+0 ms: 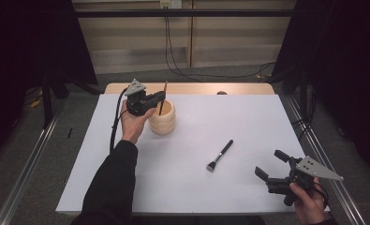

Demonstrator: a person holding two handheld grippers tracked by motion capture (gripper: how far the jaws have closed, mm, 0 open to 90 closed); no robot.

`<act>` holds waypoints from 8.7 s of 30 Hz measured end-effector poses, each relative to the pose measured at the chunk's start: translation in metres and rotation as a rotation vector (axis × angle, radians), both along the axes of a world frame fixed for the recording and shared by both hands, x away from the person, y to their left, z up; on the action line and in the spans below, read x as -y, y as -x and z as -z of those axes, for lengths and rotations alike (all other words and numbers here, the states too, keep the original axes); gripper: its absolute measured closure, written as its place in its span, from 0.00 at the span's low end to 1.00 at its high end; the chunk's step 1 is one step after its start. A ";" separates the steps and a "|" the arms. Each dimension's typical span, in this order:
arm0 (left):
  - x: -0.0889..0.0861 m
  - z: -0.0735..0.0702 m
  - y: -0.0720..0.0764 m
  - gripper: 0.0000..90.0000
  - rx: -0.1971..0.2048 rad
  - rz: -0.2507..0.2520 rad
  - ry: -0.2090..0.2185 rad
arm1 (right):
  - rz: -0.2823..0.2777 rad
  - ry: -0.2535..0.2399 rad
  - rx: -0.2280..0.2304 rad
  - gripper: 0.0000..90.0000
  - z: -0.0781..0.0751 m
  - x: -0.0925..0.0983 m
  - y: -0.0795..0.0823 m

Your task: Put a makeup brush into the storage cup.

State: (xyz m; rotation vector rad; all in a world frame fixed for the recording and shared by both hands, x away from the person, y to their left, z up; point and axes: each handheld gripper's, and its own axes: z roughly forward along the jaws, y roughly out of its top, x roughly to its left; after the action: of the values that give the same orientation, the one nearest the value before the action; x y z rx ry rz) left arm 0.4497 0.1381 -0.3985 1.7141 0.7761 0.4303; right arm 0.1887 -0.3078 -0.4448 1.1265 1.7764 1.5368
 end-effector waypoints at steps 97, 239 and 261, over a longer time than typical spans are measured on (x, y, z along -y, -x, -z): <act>-0.024 -0.001 0.087 0.02 0.060 -0.038 -0.007 | 0.012 0.012 -0.003 0.00 -0.001 0.000 0.001; -0.086 0.032 0.215 0.02 0.096 -0.107 -0.008 | -0.244 0.268 -0.126 0.00 -0.064 -0.087 -0.167; -0.085 0.033 0.214 0.02 0.096 -0.102 -0.013 | -0.324 0.475 -0.435 0.08 -0.053 -0.088 -0.183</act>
State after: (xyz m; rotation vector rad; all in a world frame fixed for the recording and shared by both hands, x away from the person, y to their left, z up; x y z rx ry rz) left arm 0.2362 0.2232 -0.4312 1.6584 0.7945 0.5845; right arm 0.3717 -0.2199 -0.3915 1.0120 2.5496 0.9756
